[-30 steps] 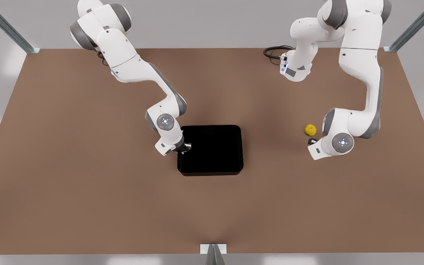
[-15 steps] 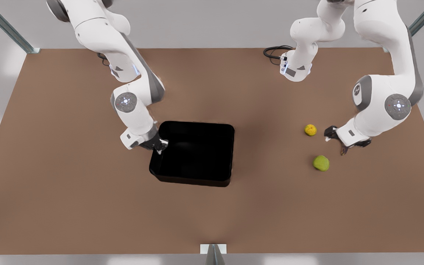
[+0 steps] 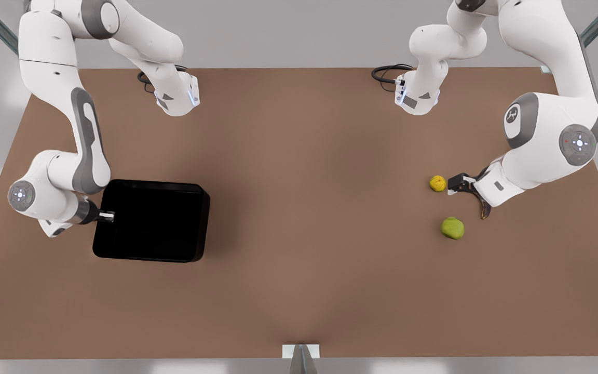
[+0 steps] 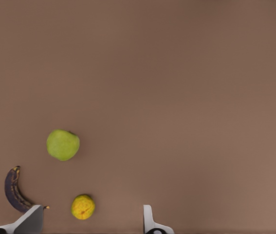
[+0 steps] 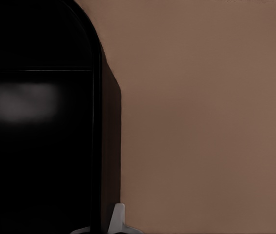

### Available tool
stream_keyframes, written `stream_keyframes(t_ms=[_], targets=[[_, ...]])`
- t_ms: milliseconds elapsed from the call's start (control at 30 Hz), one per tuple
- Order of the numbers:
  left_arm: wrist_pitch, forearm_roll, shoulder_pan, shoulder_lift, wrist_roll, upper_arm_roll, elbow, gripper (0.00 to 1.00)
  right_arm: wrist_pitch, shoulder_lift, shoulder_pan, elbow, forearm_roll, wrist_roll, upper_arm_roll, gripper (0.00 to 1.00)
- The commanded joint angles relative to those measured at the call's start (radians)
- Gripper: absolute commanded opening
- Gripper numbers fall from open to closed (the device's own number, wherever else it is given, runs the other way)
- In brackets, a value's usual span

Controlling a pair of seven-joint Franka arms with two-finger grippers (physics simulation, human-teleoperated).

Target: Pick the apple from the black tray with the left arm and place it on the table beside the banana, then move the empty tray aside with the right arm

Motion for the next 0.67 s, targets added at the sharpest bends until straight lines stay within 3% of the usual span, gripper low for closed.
stream_keyframes(t_ms=[0, 133, 167, 200, 233, 267, 400, 467, 567, 633], targets=[[-0.012, -0.003, 0.000, 0.000, -0.160, 0.001, 0.001, 1.00, 0.033, 0.013, -0.002, 0.000, -0.011, -0.642, 0.000, 0.00], [-0.012, -0.001, -0.013, 0.007, -0.156, 0.001, 0.007, 1.00, 0.036, 0.036, -0.008, 0.002, -0.011, -0.642, -0.001, 0.00], [-0.012, 0.000, -0.013, 0.009, -0.156, 0.001, 0.007, 1.00, 0.036, 0.036, -0.008, 0.003, -0.009, -0.640, -0.001, 0.07], [-0.012, 0.000, -0.013, 0.009, -0.156, 0.001, 0.007, 1.00, 0.034, 0.036, -0.008, 0.003, -0.009, -0.635, -0.001, 0.35], [-0.012, 0.000, -0.013, 0.010, -0.157, 0.001, 0.007, 1.00, 0.034, 0.036, -0.008, 0.005, -0.006, -0.629, -0.001, 0.89], [-0.012, 0.000, -0.013, 0.010, -0.157, 0.001, 0.007, 1.00, 0.031, 0.034, -0.008, 0.005, -0.005, -0.629, -0.003, 1.00], [-0.012, 0.005, -0.015, 0.010, -0.159, 0.001, 0.007, 1.00, -0.013, -0.032, -0.006, 0.011, 0.067, -0.593, 0.002, 1.00], [-0.012, 0.006, -0.015, 0.010, -0.159, 0.001, 0.007, 1.00, -0.150, -0.158, 0.005, 0.020, 0.066, -0.263, 0.055, 1.00], [-0.012, 0.006, -0.015, 0.010, -0.159, 0.001, 0.007, 1.00, -0.605, -0.201, 0.012, 0.344, -0.031, 0.239, 0.230, 1.00], [-0.012, 0.013, -0.015, 0.012, -0.159, -0.001, 0.010, 1.00, -0.673, -0.256, 0.011, 0.395, -0.086, 0.260, 0.256, 1.00]])
